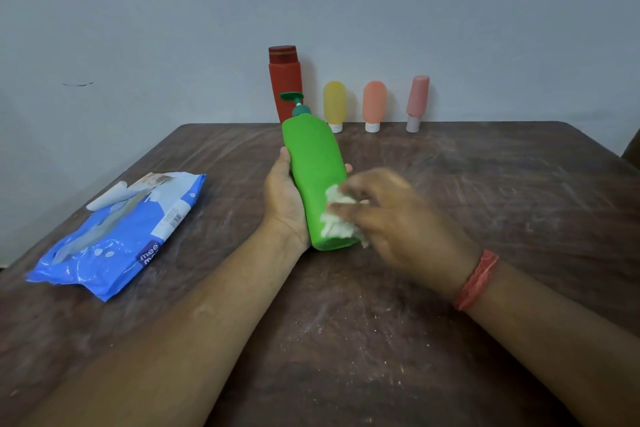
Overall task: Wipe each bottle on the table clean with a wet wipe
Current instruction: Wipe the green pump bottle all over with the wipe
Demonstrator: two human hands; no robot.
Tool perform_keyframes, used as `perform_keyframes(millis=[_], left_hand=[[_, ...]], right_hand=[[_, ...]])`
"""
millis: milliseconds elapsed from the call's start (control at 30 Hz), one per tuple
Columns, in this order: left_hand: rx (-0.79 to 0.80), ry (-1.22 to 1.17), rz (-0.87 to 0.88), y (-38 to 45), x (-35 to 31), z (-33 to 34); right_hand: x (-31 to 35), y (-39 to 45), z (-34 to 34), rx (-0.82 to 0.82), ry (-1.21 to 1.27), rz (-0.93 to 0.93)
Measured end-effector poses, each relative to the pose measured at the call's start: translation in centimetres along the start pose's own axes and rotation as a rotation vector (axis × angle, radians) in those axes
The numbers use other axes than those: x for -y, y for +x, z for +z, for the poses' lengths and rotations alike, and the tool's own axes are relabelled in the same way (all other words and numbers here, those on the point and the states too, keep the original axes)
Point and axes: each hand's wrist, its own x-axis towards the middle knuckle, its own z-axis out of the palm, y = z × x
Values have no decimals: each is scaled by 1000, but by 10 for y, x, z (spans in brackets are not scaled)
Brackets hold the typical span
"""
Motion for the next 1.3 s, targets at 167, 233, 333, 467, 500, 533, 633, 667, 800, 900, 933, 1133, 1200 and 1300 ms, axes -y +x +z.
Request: perform_keyframes(millis=[167, 233, 333, 467, 500, 533, 633, 667, 800, 900, 933, 1133, 1200, 1300], left_hand=[[12, 55, -8, -3, 2, 3], [14, 64, -19, -5, 2, 5], [46, 84, -54, -10, 1, 10], [90, 148, -95, -18, -1, 19], [88, 169, -91, -19, -1, 20], [92, 177, -79, -21, -1, 22], [148, 212, -32, -26, 3, 28], [176, 224, -33, -27, 6, 30], [257, 326, -5, -24, 20, 29], [315, 510, 42, -28, 21, 32], [330, 565, 48, -29, 21, 32], [377, 646, 88, -29, 20, 30], [384, 632, 89, -29, 20, 28], [378, 692, 107, -28, 21, 29]], right_hand=[[5, -3, 0, 81, 53, -175], [0, -1, -2, 56, 19, -173], [-1, 2, -3, 9, 11, -142], [4, 1, -1, 74, 11, -356], [2, 1, -1, 54, -9, -339], [0, 3, -3, 21, -34, -302], [-9, 8, -5, -113, -91, -171], [-12, 9, -6, -159, -110, -135], [-26, 9, -5, -263, -197, -40], [-37, 11, -8, -292, -231, 92], [-41, 12, -12, -291, -247, 142], [-36, 11, -23, -176, -192, 184], [-34, 9, -23, -144, -156, 129], [-42, 15, -29, -137, -131, 292]])
